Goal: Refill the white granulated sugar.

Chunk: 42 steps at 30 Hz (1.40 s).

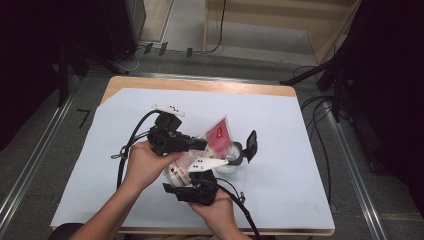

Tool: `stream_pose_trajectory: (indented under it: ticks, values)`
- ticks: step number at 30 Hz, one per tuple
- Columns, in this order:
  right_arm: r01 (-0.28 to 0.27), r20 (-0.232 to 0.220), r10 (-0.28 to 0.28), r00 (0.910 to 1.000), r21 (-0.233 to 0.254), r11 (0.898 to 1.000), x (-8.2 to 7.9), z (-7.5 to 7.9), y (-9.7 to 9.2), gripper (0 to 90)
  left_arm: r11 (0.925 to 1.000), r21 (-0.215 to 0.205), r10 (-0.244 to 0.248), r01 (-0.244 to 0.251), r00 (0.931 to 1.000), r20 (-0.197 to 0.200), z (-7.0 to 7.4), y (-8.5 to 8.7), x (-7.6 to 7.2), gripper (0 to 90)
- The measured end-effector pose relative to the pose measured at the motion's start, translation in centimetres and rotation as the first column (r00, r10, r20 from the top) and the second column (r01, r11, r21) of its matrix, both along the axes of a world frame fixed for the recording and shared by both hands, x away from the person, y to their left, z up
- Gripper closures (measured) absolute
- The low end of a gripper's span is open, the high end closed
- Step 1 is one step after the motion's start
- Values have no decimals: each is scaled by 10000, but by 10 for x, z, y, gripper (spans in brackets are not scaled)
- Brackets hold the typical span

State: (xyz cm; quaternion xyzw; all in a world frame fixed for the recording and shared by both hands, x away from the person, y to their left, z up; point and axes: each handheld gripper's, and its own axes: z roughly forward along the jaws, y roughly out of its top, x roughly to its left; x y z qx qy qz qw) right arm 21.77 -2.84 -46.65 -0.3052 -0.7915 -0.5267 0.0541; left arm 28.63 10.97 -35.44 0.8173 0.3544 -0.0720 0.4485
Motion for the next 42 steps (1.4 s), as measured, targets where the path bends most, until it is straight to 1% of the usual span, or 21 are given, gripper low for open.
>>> stream_pose_trajectory:
  ticks: [1,3,6,8,10,12,15,17,18,19,23,26,27,29,31,34,36,37,38,40,42]
  values:
    - [0,0,0,10000,0,10000,0,0,0,582,10000,40,7,-7,10000,4,0,-1,0,849]
    - [-18,174,21,9998,-209,9998,-1,0,1,585,9999,70,87,-87,10000,13,0,-1,0,858]
    - [10,726,40,9974,-682,9977,-2,1,4,554,9998,-15,221,-221,9998,-34,0,-2,-1,863]
    - [153,1133,-31,9936,-1064,9942,-4,1,6,538,9995,-73,302,-304,9992,-264,0,-1,0,855]
    - [232,1287,-73,9917,-1227,9922,-4,0,7,562,9995,2,330,-330,9991,-268,-1,-1,0,855]
    - [217,1226,-58,9924,-1285,9915,-4,0,7,604,9996,25,282,-282,9994,-206,-1,-2,0,852]
    - [181,1140,-42,9935,-1213,9925,-3,0,6,607,9997,-35,259,-260,9995,-177,-1,-2,0,844]
    - [96,1007,3,9949,-978,9952,-3,1,5,610,9997,0,252,-252,9996,-141,0,-2,0,823]
    - [3,802,53,9968,-701,9975,-2,3,4,611,9997,-153,200,-200,9998,-40,0,-3,0,800]
    - [3,802,53,9968,-701,9975,-2,3,4,611,9997,-153,200,-200,9998,-40,0,-3,0,789]
    - [-68,398,73,9992,-138,9999,1,5,1,613,9997,-149,210,-210,9998,-25,1,-3,0,773]
    - [-51,151,50,9999,77,10000,3,5,-1,613,9998,-18,213,-213,9998,17,2,-3,-1,750]
    - [-67,82,66,9999,148,9999,4,5,-2,613,9998,-78,206,-206,9998,49,2,-3,-1,745]
    - [-71,35,70,10000,253,9997,4,5,-3,613,9998,-20,189,-189,9998,41,3,-2,-1,745]
    - [-103,-2,103,9999,329,9994,5,5,-4,613,9997,8,258,-258,9996,-59,4,-2,-1,751]
    - [-133,-65,136,9999,479,9988,5,5,-4,614,9995,160,276,-274,9996,-95,5,-1,0,752]
    - [-142,-81,146,9999,460,9988,6,5,-4,614,9992,250,310,-308,9995,-67,5,-1,0,763]
    - [-138,-78,141,9999,424,9990,6,5,-4,614,9987,402,321,-318,9995,-68,6,-1,0,778]
    - [-134,-50,136,9999,390,9992,6,5,-4,614,9988,381,316,-313,9995,-69,5,-1,0,794]
    - [-96,55,95,9999,193,9998,6,5,-4,613,9980,566,282,-278,9996,-73,5,-3,2,836]
    - [-120,49,121,9999,-69,9999,7,5,-2,603,9965,781,323,-313,9994,-108,7,-4,3,866]
